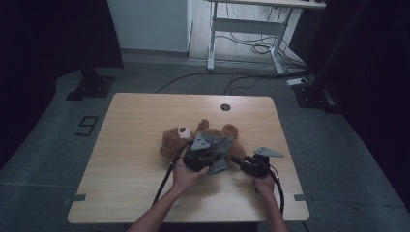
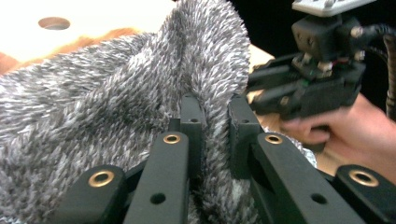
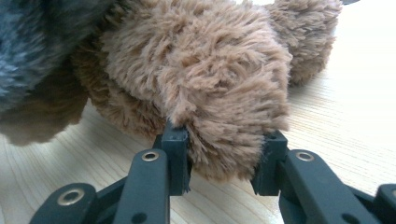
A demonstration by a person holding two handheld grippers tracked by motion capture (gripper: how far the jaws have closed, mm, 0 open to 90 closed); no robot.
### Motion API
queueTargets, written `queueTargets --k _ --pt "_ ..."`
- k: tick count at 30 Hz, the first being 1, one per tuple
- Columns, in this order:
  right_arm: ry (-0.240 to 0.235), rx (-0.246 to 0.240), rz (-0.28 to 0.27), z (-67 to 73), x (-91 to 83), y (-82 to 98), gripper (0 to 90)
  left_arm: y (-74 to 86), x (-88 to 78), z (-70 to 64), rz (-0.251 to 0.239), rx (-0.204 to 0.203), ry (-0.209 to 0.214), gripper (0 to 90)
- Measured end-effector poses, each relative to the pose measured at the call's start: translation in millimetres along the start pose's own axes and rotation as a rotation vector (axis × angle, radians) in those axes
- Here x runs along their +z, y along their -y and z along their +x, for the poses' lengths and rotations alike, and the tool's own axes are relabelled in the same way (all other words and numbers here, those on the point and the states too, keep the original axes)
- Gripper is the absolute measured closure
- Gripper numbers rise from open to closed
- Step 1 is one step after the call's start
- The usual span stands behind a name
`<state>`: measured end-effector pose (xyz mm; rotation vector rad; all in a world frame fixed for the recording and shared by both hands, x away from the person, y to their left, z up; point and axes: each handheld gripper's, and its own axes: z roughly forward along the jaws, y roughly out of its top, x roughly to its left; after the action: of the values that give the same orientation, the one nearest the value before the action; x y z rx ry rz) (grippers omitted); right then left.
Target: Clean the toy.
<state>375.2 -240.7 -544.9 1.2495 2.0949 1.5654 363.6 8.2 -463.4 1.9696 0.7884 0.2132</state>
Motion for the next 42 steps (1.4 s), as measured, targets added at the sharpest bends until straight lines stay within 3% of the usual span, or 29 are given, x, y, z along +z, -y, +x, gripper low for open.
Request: queueTargets --k 1,2,3,5,9,14,25,29,30,33,34,42 --pt "0.001 0.000 0.000 0.0 0.1 -0.1 64.7 -6.3 15.0 -4.8 0.018 0.010 0.006 79.2" --pt "0.001 0.000 0.000 0.0 0.1 -0.1 64.7 -6.3 15.0 -4.8 0.018 0.010 0.006 79.2" --pt "0.001 0.000 -0.002 -0.1 0.1 -0.2 64.8 -7.4 30.7 -6.3 0.051 0.024 -0.025 79.2" --pt "0.006 -0.004 0.002 0.0 -0.2 -0.6 65.1 -2.1 43.0 -1.6 0.070 -0.013 -0.010 79.2" --pt "0.024 -0.029 0.022 -0.5 0.3 -0.2 65.3 5.3 42.5 1.3 0.060 -0.015 -0.001 79.2" --pt "0.013 -0.025 0.014 -1.0 -0.9 -1.4 65.3 11.9 24.8 6.5 0.054 -0.020 -0.023 79.2" --pt "-0.004 -0.028 0.003 -2.7 -3.0 -1.2 65.3 31.6 -19.2 38.7 0.015 -0.077 -0.068 79.2" --pt "-0.010 -0.030 0.005 -3.7 -3.0 -0.6 65.3 39.2 -36.9 49.7 0.002 -0.088 -0.105 79.1" --pt "-0.011 -0.031 0.006 -3.8 -3.1 -0.6 65.3 42.5 -46.8 56.9 -0.008 -0.101 -0.127 79.1" --pt "-0.012 -0.032 0.008 -4.0 -3.3 -0.4 65.3 45.8 -56.4 64.7 -0.017 -0.121 -0.151 79.1" --pt "-0.012 -0.031 0.008 -4.1 -3.4 -0.2 65.3 50.0 -64.0 71.5 -0.022 -0.146 -0.146 79.1" --pt "-0.011 -0.033 0.003 -4.0 -3.0 0.0 65.3 55.0 -81.0 75.6 -0.050 -0.144 -0.163 79.0"
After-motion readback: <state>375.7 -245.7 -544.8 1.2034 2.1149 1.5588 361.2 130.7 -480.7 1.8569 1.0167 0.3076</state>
